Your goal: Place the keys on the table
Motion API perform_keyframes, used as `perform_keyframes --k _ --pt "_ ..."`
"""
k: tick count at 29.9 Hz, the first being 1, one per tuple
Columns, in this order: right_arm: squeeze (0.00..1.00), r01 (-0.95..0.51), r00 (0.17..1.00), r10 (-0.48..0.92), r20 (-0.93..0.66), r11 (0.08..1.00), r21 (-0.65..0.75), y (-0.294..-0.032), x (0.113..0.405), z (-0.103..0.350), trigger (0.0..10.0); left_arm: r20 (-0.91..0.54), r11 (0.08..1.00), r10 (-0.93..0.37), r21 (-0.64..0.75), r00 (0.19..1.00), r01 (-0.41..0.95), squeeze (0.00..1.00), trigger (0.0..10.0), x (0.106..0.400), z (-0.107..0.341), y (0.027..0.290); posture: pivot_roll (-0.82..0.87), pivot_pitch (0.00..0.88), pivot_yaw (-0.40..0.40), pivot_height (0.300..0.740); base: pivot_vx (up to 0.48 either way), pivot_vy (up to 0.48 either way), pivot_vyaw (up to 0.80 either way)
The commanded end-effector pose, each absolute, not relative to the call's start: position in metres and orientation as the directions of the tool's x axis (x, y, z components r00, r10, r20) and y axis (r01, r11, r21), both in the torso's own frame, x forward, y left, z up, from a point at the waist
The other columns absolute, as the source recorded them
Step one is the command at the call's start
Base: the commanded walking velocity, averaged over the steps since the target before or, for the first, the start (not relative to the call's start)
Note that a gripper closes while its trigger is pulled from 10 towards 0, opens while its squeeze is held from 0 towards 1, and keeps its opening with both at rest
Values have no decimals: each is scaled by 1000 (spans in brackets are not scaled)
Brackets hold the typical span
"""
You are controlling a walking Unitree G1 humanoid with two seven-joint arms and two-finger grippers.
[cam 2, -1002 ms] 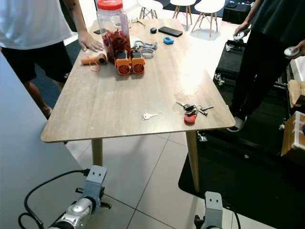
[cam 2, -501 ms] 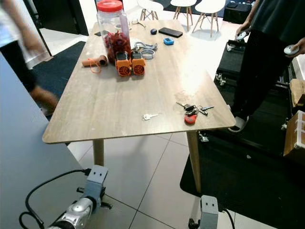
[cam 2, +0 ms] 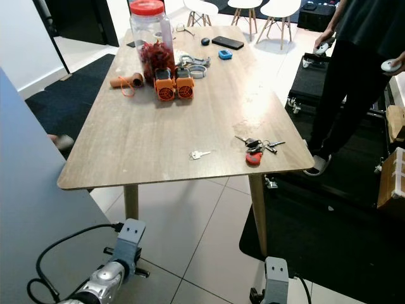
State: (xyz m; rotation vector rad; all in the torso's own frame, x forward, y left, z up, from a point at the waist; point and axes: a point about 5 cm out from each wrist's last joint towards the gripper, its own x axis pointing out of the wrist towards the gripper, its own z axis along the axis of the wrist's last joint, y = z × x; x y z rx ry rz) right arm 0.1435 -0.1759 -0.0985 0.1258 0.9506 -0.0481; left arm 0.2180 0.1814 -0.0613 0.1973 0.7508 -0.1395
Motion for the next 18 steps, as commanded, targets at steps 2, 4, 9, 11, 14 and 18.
perform_keyframes --k 2,4,9,11,14,18 --pt "0 79 571 21 -821 994 80 -176 144 -99 10000 -699 975 -31 135 714 175 0 10000 209 -65 188 94 36 -33 740 0 0 0" --pt "0 69 570 26 -821 994 80 -176 145 -98 10000 -701 977 -26 133 713 167 0 10000 206 -67 190 97 39 -44 740 0 0 0" --pt "0 50 574 35 -818 996 78 -176 149 -97 10000 -702 980 -18 127 712 150 0 10000 200 -69 191 101 41 -61 740 0 0 0" --pt "0 39 576 41 -816 996 78 -177 150 -96 10000 -700 982 -16 125 714 144 0 10000 200 -69 191 101 39 -67 740 0 0 0" --pt "0 32 581 46 -812 996 79 -178 152 -95 10000 -695 984 -11 122 719 133 0 10000 201 -69 190 101 38 -69 740 0 0 0" --pt "0 26 595 47 -802 997 78 -178 155 -94 10000 -678 986 -13 114 735 123 0 10000 207 -65 187 94 36 -59 740 0 0 0"
